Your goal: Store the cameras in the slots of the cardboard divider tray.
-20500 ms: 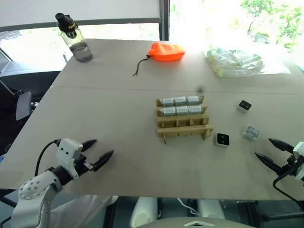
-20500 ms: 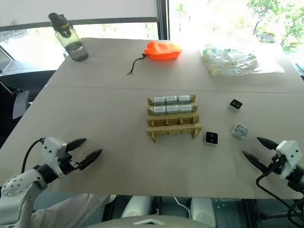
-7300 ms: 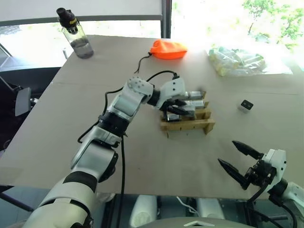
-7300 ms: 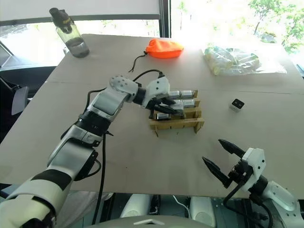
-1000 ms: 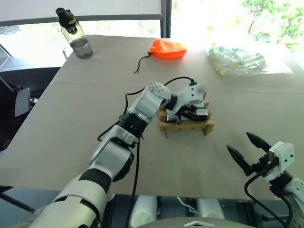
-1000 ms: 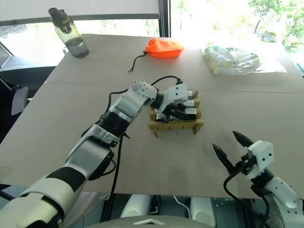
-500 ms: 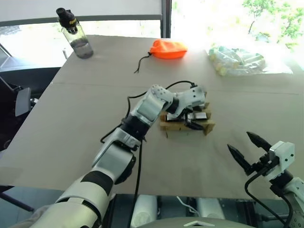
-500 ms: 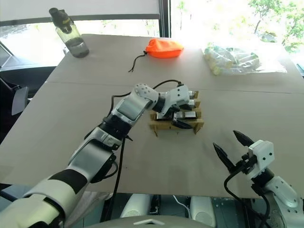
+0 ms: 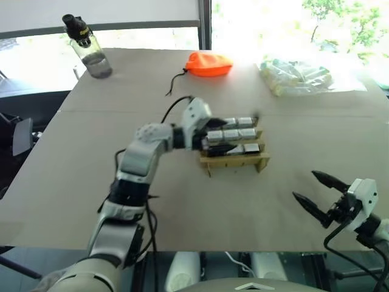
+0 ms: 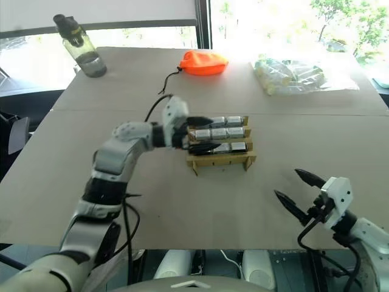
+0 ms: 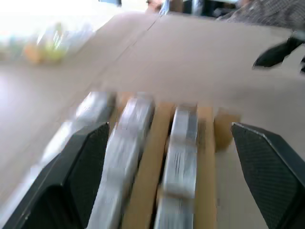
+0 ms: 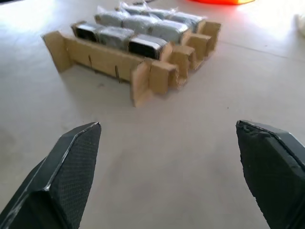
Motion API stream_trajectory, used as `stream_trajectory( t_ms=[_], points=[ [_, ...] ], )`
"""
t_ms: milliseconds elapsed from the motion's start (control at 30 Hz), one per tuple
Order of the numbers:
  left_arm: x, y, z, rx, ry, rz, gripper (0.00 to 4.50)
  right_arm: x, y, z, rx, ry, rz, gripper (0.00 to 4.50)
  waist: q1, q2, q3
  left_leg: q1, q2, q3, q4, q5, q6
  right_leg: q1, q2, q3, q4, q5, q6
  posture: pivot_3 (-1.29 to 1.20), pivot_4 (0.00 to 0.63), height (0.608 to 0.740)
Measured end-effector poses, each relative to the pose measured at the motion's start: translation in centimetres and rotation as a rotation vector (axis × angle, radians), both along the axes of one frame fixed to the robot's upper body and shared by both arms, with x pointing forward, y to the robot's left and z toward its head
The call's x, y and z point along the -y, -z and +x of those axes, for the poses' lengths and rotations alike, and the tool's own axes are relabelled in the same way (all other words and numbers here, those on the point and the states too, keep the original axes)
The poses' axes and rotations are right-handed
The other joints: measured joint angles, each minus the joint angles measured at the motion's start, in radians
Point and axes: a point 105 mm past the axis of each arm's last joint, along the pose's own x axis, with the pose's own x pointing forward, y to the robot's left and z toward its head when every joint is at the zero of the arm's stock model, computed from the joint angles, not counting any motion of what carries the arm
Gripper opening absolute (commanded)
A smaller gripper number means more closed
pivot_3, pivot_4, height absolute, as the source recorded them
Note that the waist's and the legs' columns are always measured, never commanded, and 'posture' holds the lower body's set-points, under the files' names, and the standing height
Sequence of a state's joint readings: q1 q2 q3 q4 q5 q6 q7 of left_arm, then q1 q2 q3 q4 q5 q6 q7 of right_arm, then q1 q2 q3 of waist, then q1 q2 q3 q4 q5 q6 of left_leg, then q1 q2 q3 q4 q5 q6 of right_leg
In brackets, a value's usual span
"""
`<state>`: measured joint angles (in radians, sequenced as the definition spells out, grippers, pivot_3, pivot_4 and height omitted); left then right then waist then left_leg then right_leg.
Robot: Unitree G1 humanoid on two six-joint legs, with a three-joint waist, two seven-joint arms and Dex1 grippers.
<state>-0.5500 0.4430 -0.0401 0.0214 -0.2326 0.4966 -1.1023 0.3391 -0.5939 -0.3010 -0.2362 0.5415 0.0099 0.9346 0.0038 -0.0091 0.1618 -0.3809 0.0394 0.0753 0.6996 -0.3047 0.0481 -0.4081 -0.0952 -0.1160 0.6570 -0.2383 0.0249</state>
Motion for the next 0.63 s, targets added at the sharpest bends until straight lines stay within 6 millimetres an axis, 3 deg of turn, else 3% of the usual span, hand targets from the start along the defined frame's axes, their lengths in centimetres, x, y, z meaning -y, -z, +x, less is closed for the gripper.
stream_trajectory(
  t_ms=[133,233,400,633],
  points=[
    [-3.4,1.6,-2.1,-0.007,-0.113,0.006,4.21,1.9,0.2,1.4,-0.049,-0.104,-0.059,4.50,0.012,0.002,-0.001,0.000,-0.002,0.002,0.000,-0.001,0.002,0.001,-0.003,0.001,-0.002,0.000,0.000,0.00,0.150,0.726],
    [-4.9,4.1,-3.8,-0.083,-0.178,-0.018,4.21,4.2,0.2,2.3,-0.081,-0.138,-0.121,4.50,0.017,0.001,0.000,0.000,-0.002,0.001,0.001,-0.001,0.002,0.002,-0.004,-0.001,-0.003,0.000,0.000,0.00,0.150,0.726],
    [-6.7,6.3,-5.8,-0.091,-0.266,-0.030,4.21,5.6,-0.1,4.1,-0.084,-0.170,-0.077,4.50,0.011,0.001,-0.001,0.001,-0.001,0.001,0.001,-0.001,0.002,0.003,-0.003,-0.002,-0.002,0.000,0.000,0.00,0.150,0.726],
    [-7.1,6.3,-5.8,-0.033,-0.302,-0.019,4.21,5.3,-0.4,4.7,-0.057,-0.228,-0.061,4.50,0.013,0.002,-0.001,0.001,-0.001,0.000,0.001,-0.001,0.002,0.004,-0.004,-0.004,-0.002,0.000,0.000,0.00,0.150,0.726]
  ],
)
